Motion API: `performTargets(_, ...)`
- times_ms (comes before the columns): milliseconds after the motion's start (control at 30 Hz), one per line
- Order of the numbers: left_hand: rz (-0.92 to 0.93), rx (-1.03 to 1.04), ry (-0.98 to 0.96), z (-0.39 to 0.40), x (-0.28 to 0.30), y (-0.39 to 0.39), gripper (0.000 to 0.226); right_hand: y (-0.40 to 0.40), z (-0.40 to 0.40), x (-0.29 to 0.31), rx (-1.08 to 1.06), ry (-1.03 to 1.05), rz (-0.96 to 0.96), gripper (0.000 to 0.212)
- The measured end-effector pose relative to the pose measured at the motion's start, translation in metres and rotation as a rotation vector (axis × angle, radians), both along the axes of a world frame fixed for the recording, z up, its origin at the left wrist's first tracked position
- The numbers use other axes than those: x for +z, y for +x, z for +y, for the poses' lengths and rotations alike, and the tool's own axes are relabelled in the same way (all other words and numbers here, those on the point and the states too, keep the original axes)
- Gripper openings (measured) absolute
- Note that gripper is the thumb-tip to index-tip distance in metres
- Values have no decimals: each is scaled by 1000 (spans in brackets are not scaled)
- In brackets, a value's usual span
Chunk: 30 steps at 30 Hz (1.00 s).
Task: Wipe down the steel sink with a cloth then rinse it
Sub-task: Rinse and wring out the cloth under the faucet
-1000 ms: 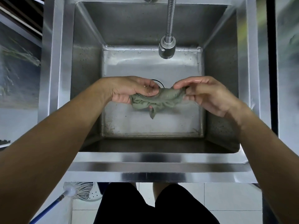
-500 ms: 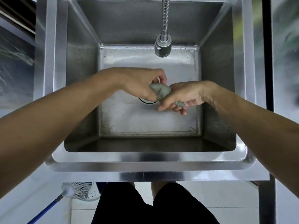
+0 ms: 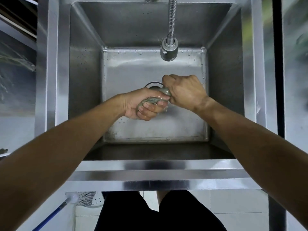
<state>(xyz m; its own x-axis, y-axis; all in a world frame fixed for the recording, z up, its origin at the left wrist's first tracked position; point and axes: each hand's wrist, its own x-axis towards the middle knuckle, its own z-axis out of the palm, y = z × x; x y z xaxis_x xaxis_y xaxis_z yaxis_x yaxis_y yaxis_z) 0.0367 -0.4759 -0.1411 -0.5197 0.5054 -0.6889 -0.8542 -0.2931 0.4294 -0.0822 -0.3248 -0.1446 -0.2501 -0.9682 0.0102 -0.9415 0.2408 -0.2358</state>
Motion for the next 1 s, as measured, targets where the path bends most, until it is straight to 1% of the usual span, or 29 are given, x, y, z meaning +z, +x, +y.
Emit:
performTargets(33,10,-5,-55,0,-2,1,37,1,-1,-4,3,15,31,16)
performTargets(67,41,-43,-163,-2,-1,1,34,0,-2,-6,-18,80,29,14)
performTargets(100,87,-111,-298,-5,3,-1,27,0,-2,-5,-63,184,-14,19)
performTargets(133,131,-198,-415,-10,8,-3,17,-1,0,-3,-94,275,-99,27)
performTargets(167,165,-285,-519,-16,12,-5,11,-4,3,1,-118,344,-216,36)
performTargets(233,264,-419,-756,-24,18,-10,16,-12,8,14,-202,460,-552,46)
performTargets(267,374,-487,-915,-25,19,-12,15,-19,11,23,-246,499,-719,46)
performTargets(300,527,-551,-1080,-25,19,-14,13,-26,12,30,-285,527,-867,47)
performTargets(333,690,-592,-1222,-24,17,-14,15,-32,12,36,-319,526,-1000,51)
performTargets(367,842,-606,-1328,-23,13,-14,21,-38,12,38,-347,506,-1115,56)
performTargets(400,972,-598,-1397,-22,10,-13,31,-44,10,36,-373,490,-1224,61)
performTargets(467,1195,-535,-1489,-19,6,-13,49,-52,7,27,-368,550,-1483,75)
performTargets(500,1310,-498,-1534,-17,6,-14,52,-52,5,22,-328,623,-1619,85)
performTargets(533,1412,-465,-1564,-15,7,-15,48,-49,4,16,-272,708,-1732,93)
performTargets(567,1491,-454,-1605,-15,8,-16,42,-46,2,11,-202,779,-1805,94)
performTargets(600,1540,-454,-1650,-16,7,-17,38,-41,0,9,-136,823,-1852,83)
performTargets(633,1560,-482,-1692,-19,8,-18,37,-34,-3,9,-119,833,-1853,61)
performTargets(667,1547,-526,-1727,-21,9,-17,36,-27,-6,11,-159,830,-1821,37)
performTargets(700,1492,-591,-1735,-23,11,-16,31,-21,-10,16,-216,815,-1725,27)
performTargets(733,1397,-667,-1728,-23,14,-15,23,-15,-12,19,-258,782,-1524,29)
performTargets(767,1241,-789,-1707,-21,18,-14,18,-10,-15,22,-269,744,-1256,31)
performTargets(800,1103,-855,-1680,-17,20,-13,18,-5,-20,26,-253,715,-976,31)
performTargets(833,986,-869,-1657,-12,21,-12,18,-1,-24,30,-222,690,-725,29)
performTargets(867,877,-812,-1616,-7,22,-13,16,3,-27,33,-185,659,-515,22)
performTargets(933,645,-625,-1467,3,24,-17,25,4,-26,34,-107,583,-204,14)
performTargets(1000,451,-494,-1188,7,25,-20,32,0,-21,28,-23,486,-45,16)
